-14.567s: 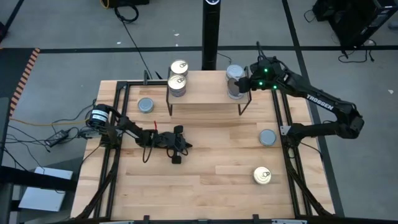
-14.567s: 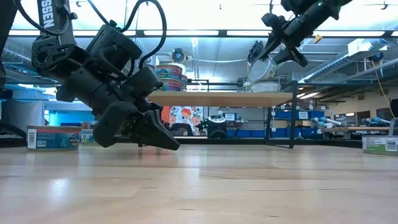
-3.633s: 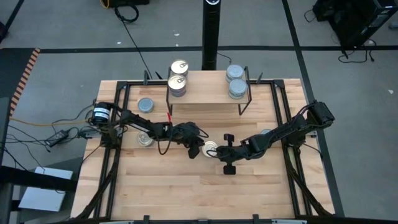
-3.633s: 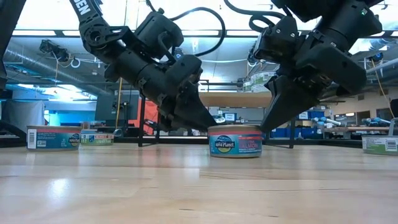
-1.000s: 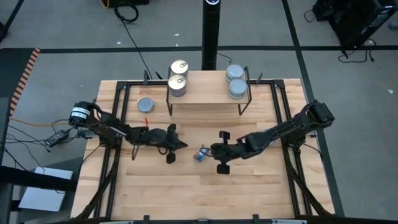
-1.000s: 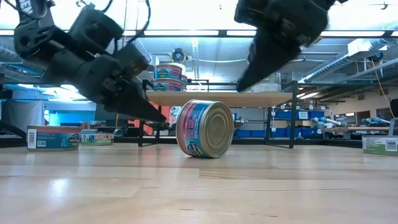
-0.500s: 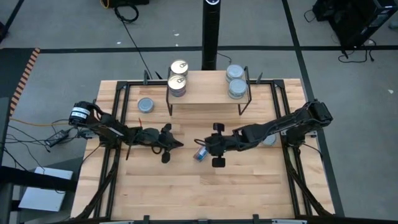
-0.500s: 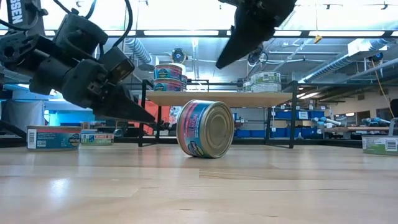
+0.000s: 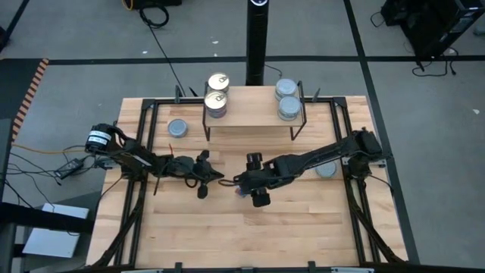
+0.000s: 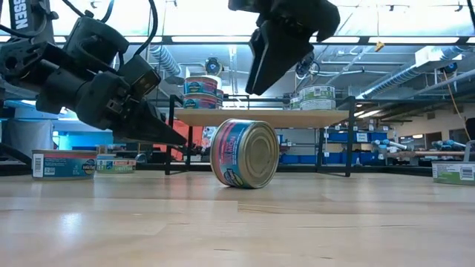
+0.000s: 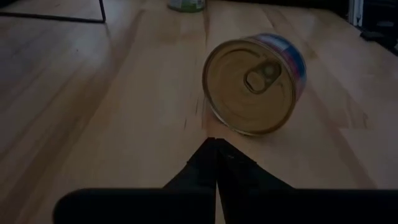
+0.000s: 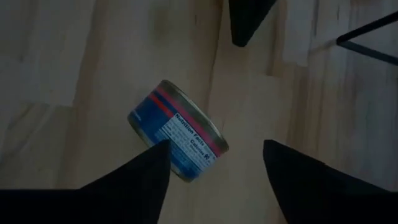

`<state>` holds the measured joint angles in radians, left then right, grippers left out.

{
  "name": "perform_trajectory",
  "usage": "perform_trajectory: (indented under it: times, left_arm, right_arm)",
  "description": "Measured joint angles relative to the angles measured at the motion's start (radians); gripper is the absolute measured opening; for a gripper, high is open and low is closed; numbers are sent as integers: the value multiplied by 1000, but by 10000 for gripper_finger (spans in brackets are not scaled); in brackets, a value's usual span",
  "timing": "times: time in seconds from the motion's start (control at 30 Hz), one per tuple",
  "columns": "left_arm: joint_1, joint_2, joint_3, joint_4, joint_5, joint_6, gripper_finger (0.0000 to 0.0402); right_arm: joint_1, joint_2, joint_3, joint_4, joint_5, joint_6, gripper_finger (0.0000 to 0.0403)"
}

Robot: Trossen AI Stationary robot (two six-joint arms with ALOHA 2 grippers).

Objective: Stack canned seafood by type on shelf
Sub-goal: Put the blue pink tuna can on the shelf

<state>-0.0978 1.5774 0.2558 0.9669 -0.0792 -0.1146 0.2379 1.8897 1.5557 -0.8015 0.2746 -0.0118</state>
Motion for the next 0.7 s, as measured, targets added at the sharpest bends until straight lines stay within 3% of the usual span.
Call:
perform_trajectory:
  times: [0.3, 0.7]
  left_arm:
    - [0, 1, 0, -14, 0, -1, 8]
    - [0, 1, 0, -20, 0, -1, 8]
  right_arm:
    - [0, 118, 237, -208, 5, -95, 299]
    - [-2, 138, 262, -207, -7, -194, 346]
